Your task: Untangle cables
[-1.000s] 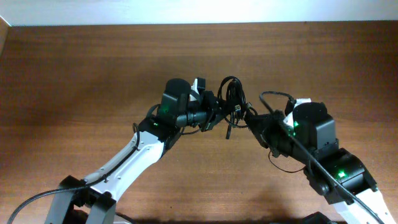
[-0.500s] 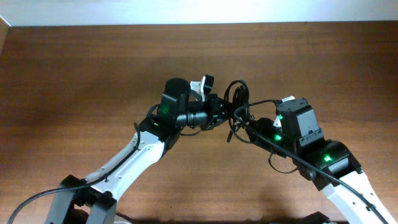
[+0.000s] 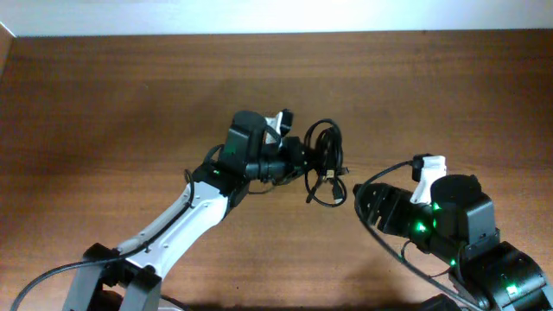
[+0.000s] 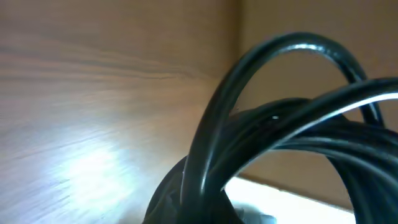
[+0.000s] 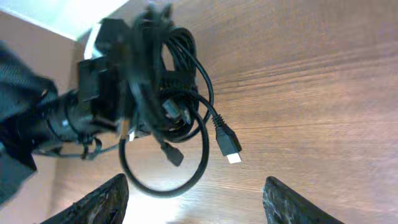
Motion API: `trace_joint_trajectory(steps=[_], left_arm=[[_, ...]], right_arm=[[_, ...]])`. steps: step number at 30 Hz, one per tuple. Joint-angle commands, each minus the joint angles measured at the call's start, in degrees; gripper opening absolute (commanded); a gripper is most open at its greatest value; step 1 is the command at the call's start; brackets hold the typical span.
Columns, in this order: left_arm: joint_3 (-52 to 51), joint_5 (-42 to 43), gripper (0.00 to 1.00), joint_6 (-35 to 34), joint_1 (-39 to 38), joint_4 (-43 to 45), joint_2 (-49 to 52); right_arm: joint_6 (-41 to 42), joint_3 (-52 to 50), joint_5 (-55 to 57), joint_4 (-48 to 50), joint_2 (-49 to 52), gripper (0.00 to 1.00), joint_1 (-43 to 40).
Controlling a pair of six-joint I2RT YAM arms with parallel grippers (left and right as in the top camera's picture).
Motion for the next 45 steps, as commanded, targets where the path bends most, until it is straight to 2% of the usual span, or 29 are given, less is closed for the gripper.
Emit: trace_joint_trajectory(steps=[1, 2, 4, 7, 9, 11, 15, 20, 21, 22, 23, 25, 26, 28, 30, 33, 38, 41, 42, 44, 45], left_arm=[[0.13, -10.86, 0.0, -1.36, 0.02, -8.83, -0.11], [0.15, -14.86, 0.0, -1.33, -1.42, -11.91, -0.11], [0.5, -18.58, 0.0, -1.18, -6.14, -12.76, -0.11], [4.17, -26.82, 0.0, 3.85, -13.6, -14.47, -0.11], [6.86, -34.75, 0.0, 5.35, -16.52, -17.99, -0.11], [7.17, -37.86, 0.0, 5.31, -17.22, -17.9, -0.11], [7.43, -37.11, 0.0, 5.27, -17.25, -17.66, -0.22], [7.91, -31.06, 0.0, 4.87, -17.31, -16.87, -0.35], [7.91, -30.88, 0.0, 4.87, -17.35, -16.87, -0.35], [7.91, -30.84, 0.0, 4.87, -17.33, -16.92, -0.35], [7.91, -30.62, 0.0, 4.87, -17.33, -16.92, -0.35], [7.91, -33.64, 0.0, 4.85, -17.0, -20.22, -0.35], [7.91, -35.28, 0.0, 4.31, -16.24, -22.71, -0.33], [7.91, -35.15, 0.0, -2.95, -13.16, -29.31, -0.33], [7.91, -34.07, 0.0, -3.1, -12.17, -31.87, -0.33], [7.91, -33.7, 0.0, -8.44, -12.17, -32.48, -0.33], [7.91, -34.62, 0.0, -17.33, -12.17, -37.92, -0.33], [7.91, -30.34, 0.0, -17.25, -12.17, -37.9, -0.33], [7.91, -27.98, 0.0, -14.93, -12.17, -36.39, -0.33], [7.91, -21.66, 0.0, -7.89, -12.17, -30.95, -0.35], [7.91, -18.73, 0.0, -5.33, -12.17, -28.26, -0.35]], right_arm=[[-18.91, 0.59, -2.78, -1.25, -0.22, 0.68, 0.2], [-25.57, 0.59, -4.28, -2.32, -0.15, 0.68, 0.2], [-32.37, 0.59, -4.35, -4.5, 0.87, 0.71, 0.2], [-36.22, 0.59, -7.52, -6.01, 6.21, 0.72, 0.22], [-38.21, 0.59, -12.15, -6.4, 9.33, 0.72, 0.68], [-39.69, 0.59, -12.72, -6.36, 11.04, 0.71, 4.42], [-39.65, 0.57, -9.92, -6.4, 15.32, 0.71, 8.9], [-39.65, 0.59, -5.27, -5.14, 20.41, 0.7, 8.87], [-39.63, 0.59, -5.22, -4.24, 20.41, 0.63, 8.87], [-39.63, 0.59, -5.22, -3.78, 20.41, 0.43, 8.87], [-39.58, 0.59, -5.22, -3.58, 20.41, 0.04, 8.87], [-38.18, 0.59, -5.64, -3.58, 19.74, 0.04, 8.87], [-35.32, 0.59, -5.51, -3.06, 18.49, 0.04, 8.81], [-26.86, 0.59, -2.21, 0.76, 14.32, 0.04, 8.81], [-21.05, 0.59, 2.08, 2.97, 9.64, 0.04, 8.81], [-6.16, 0.59, 16.83, -0.31, 3.87, 0.04, 8.81], [-1.14, 0.59, 20.22, 1.16, -3.61, 0.04, 8.81], [-0.31, 0.57, 22.05, -2.99, -5.07, 0.04, 8.81], [0.33, 0.57, 22.05, -5.22, -5.09, 0.06, 8.81], [0.31, 0.57, 22.03, -7.93, -5.09, 0.53, 8.81], [0.31, 0.57, 21.94, -9.29, -5.09, 0.67, 8.81]])
